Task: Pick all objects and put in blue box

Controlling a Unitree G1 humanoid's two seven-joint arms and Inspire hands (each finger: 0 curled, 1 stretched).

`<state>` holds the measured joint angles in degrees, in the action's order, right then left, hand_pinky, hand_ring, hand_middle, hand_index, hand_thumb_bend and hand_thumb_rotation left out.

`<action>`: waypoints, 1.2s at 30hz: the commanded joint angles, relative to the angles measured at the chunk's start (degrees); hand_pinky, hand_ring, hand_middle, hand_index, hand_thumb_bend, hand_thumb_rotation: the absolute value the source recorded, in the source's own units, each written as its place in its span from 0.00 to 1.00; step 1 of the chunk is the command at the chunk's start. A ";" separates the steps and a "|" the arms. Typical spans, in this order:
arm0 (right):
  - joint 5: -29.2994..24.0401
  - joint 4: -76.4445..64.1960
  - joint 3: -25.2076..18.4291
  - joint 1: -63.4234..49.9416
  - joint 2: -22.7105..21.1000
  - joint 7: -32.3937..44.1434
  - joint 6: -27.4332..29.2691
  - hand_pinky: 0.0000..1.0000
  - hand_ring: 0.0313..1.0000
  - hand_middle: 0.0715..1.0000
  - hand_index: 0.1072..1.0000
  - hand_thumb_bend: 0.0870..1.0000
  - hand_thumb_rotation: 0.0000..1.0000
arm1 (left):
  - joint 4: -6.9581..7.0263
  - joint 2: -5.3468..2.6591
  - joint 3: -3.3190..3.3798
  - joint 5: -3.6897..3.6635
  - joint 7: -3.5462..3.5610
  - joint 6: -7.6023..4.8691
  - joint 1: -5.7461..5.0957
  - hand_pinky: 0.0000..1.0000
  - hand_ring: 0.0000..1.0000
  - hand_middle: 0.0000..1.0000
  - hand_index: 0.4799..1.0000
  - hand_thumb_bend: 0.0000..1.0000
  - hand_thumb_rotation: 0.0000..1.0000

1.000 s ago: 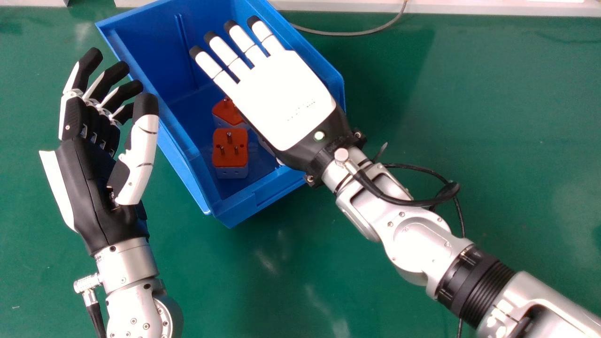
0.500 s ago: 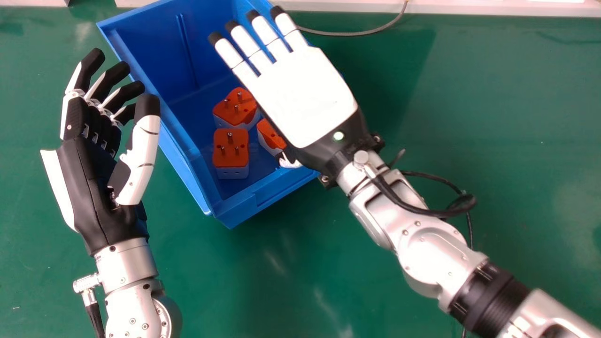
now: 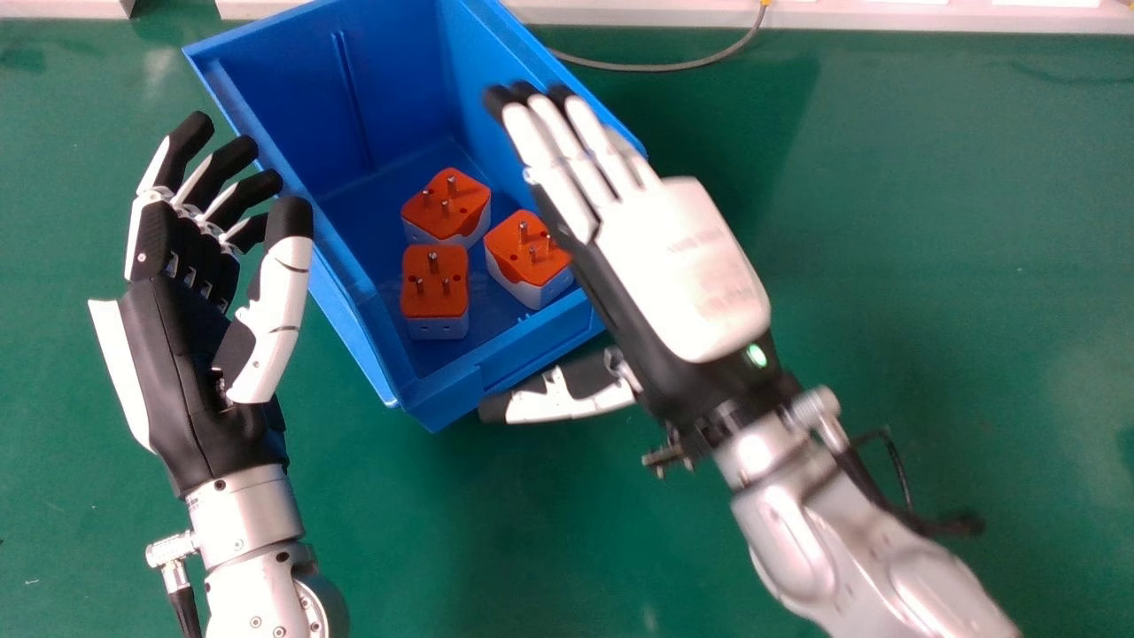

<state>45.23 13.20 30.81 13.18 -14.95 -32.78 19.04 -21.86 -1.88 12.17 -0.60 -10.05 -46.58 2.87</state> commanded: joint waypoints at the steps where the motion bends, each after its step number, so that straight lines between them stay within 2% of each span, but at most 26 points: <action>1: -2.18 0.08 -1.90 -2.45 1.55 -4.98 4.82 0.84 0.95 0.99 1.00 0.92 0.43 | -0.07 0.02 -0.52 0.13 0.61 -1.23 -0.20 0.63 0.70 0.76 0.63 0.66 0.41; 4: -3.55 2.89 -3.16 -4.68 3.55 -9.89 9.97 0.81 0.93 0.97 1.00 0.90 0.51 | -0.74 0.20 -0.51 -0.02 0.79 -1.56 -0.01 0.63 0.70 0.76 0.63 0.65 0.41; 8: -5.81 7.46 -5.52 -5.71 5.56 -14.70 16.69 0.80 0.92 0.96 1.00 0.90 0.55 | -1.70 0.52 -0.32 -0.15 0.92 -2.07 0.35 0.63 0.70 0.76 0.63 0.64 0.40; 11: -7.54 9.17 -7.78 -5.98 6.09 -15.36 19.68 0.81 0.92 0.95 0.99 0.88 0.63 | -2.25 0.71 -0.21 -0.77 1.48 -2.62 0.53 0.62 0.70 0.76 0.64 0.62 0.39; 13: -8.73 10.06 -9.12 -6.12 6.34 -14.87 21.31 0.83 0.94 0.96 0.99 0.87 0.70 | -2.70 0.77 -0.07 -1.17 1.80 -2.94 0.66 0.62 0.70 0.76 0.65 0.61 0.38; 14: -9.79 10.52 -9.80 -6.22 6.29 -14.14 22.45 0.83 0.94 0.96 0.99 0.87 0.70 | -2.99 0.80 -0.01 -1.32 1.95 -3.20 0.72 0.62 0.70 0.76 0.65 0.61 0.38; 19: -15.41 13.42 -12.43 -7.36 6.57 -9.80 27.45 0.90 0.97 0.99 1.00 0.87 0.81 | -3.83 0.73 0.03 -1.50 2.29 -3.88 0.63 0.62 0.70 0.77 0.66 0.57 0.36; 21: -16.40 14.44 -13.26 -7.97 6.91 -8.73 28.67 0.90 0.97 0.99 1.00 0.87 0.82 | -3.79 0.57 0.01 -1.34 2.13 -3.76 0.47 0.62 0.70 0.77 0.66 0.57 0.36; 28: -19.26 14.59 -15.48 -10.24 8.62 -4.33 31.09 0.90 0.96 0.98 1.00 0.90 0.87 | -3.80 0.58 0.01 -1.56 2.35 -3.65 -0.09 0.62 0.70 0.77 0.67 0.57 0.37; 32: -19.64 13.81 -16.42 -11.29 9.44 -2.12 31.70 0.89 0.96 0.98 1.00 0.90 0.90 | -4.28 0.85 0.20 -1.57 2.57 -4.16 -0.29 0.62 0.70 0.77 0.67 0.57 0.36; 36: -20.06 13.34 -16.77 -12.02 10.08 0.03 32.55 0.89 0.96 0.99 1.00 0.90 0.91 | -4.98 0.82 0.39 -2.24 3.01 -4.55 -0.34 0.62 0.70 0.77 0.67 0.57 0.37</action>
<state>26.27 28.39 14.76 1.33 -5.13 -33.26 49.80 -26.38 -1.24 12.71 -2.72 -7.63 -50.67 3.03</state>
